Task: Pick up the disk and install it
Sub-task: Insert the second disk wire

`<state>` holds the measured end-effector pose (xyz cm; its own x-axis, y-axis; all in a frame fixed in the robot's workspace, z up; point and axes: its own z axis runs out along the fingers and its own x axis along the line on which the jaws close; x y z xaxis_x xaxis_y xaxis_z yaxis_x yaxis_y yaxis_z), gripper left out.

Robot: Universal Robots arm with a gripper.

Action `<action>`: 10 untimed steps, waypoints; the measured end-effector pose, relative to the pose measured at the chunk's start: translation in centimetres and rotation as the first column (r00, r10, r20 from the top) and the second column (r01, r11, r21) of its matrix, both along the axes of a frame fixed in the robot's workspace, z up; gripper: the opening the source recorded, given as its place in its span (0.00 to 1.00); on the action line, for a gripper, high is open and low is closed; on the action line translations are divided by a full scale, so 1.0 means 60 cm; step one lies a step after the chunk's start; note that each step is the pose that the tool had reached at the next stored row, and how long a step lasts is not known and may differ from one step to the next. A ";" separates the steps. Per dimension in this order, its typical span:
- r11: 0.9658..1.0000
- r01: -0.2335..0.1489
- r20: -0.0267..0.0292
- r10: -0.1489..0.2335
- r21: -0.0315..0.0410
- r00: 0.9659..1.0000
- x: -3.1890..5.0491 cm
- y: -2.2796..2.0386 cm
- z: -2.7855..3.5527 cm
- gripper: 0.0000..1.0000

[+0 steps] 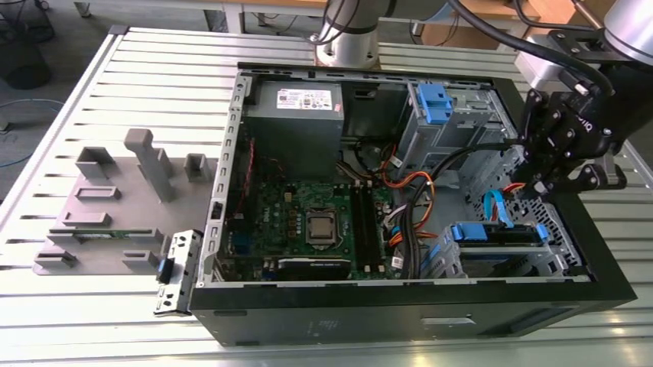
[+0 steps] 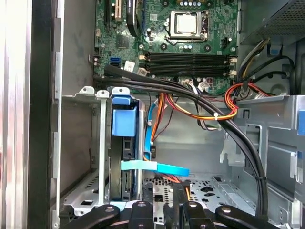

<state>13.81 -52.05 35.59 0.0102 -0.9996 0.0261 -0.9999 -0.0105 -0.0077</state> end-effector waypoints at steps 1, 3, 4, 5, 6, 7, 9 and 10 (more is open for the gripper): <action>1.000 0.000 0.000 0.000 0.000 1.000 0.002 0.0002 0.000 0.31; 1.000 0.000 0.000 0.000 0.000 1.000 0.007 0.0006 -0.001 0.31; 1.000 0.000 0.000 0.000 0.000 1.000 0.009 0.0007 -0.001 0.31; 1.000 0.000 0.000 0.000 0.000 1.000 0.011 0.0008 -0.001 0.31; 1.000 0.000 0.000 0.000 0.000 1.000 0.013 0.0009 -0.001 0.31; 1.000 0.000 0.000 0.000 0.000 1.000 0.014 0.0009 -0.001 0.31; 1.000 0.000 0.000 0.000 0.000 1.000 0.016 0.0010 -0.001 0.31; 1.000 0.000 0.000 0.000 0.000 1.000 0.017 0.0010 -0.001 0.31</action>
<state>14.84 -51.99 35.53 0.0102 -0.9996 0.0262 -0.9999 -0.0104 -0.0077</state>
